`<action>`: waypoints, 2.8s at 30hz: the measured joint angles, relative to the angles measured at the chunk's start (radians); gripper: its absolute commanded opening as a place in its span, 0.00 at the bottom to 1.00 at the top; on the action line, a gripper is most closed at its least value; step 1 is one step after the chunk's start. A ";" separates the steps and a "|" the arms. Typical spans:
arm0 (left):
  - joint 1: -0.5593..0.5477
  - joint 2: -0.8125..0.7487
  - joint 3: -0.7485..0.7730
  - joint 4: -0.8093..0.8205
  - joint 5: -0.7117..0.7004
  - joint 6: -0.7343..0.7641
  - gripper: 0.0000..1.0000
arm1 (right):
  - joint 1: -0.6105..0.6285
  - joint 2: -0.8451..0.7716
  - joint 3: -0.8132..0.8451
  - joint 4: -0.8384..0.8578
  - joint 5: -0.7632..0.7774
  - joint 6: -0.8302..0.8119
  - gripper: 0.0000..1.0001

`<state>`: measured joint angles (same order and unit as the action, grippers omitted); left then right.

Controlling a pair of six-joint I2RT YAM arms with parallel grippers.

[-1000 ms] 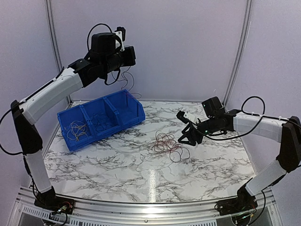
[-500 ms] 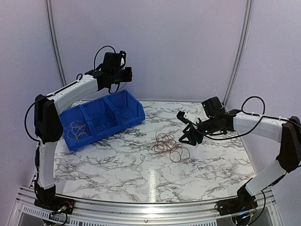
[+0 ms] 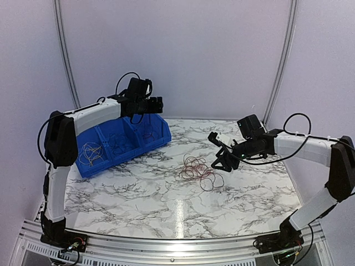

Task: Untangle the cables

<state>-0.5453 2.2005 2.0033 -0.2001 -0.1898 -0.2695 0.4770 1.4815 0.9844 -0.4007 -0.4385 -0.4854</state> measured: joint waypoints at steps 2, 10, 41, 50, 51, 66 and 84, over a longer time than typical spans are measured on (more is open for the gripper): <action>0.002 -0.009 -0.031 0.009 -0.002 -0.014 0.99 | 0.000 0.000 0.000 0.000 0.001 -0.003 0.63; 0.003 -0.241 -0.314 -0.010 0.073 0.006 0.99 | 0.000 0.000 0.000 0.000 0.010 -0.007 0.71; -0.110 -0.802 -0.986 0.241 0.008 0.232 0.69 | 0.037 0.500 0.385 -0.028 0.045 -0.224 0.25; -0.175 -0.734 -0.985 0.250 0.182 0.233 0.68 | 0.064 0.500 0.455 -0.074 0.096 -0.195 0.00; -0.188 -0.730 -0.985 0.255 0.194 0.232 0.68 | 0.071 0.472 0.445 -0.085 0.101 -0.195 0.00; -0.396 -0.662 -0.997 0.520 0.229 0.145 0.69 | 0.125 -0.002 0.460 -0.205 -0.019 -0.118 0.00; -0.440 -0.399 -0.932 0.857 0.239 0.003 0.62 | 0.125 -0.076 0.521 -0.252 -0.159 -0.057 0.00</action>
<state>-0.9855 1.8015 1.0714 0.6571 0.0494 -0.2668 0.6018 1.4052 1.5051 -0.6525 -0.5972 -0.5426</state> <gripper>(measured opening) 0.656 0.017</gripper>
